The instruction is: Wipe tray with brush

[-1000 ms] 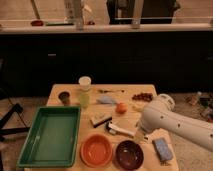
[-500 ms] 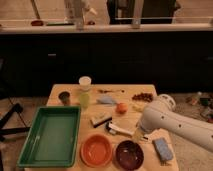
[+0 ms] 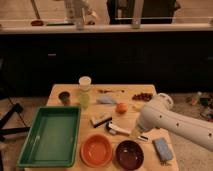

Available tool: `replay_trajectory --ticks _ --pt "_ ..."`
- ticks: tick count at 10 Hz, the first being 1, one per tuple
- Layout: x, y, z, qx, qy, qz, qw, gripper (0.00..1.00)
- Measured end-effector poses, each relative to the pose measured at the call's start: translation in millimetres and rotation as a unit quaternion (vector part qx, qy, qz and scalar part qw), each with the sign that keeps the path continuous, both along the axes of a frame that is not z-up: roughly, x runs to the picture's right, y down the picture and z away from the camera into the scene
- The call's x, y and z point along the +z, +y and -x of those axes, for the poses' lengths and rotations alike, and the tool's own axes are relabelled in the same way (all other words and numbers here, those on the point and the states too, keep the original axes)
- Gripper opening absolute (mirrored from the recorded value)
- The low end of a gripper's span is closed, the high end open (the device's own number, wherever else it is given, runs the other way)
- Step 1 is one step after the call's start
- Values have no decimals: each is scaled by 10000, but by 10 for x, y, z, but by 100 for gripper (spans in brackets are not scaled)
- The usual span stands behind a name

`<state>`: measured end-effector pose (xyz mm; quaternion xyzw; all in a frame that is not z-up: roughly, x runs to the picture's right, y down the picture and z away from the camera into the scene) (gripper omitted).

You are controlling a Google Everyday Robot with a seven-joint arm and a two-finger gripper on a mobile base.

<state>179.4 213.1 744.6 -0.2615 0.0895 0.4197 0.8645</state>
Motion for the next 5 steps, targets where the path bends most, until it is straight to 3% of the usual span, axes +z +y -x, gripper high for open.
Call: replay_trajectory --ticks 5 --pt "145 58 162 325 53 187 9993 80"
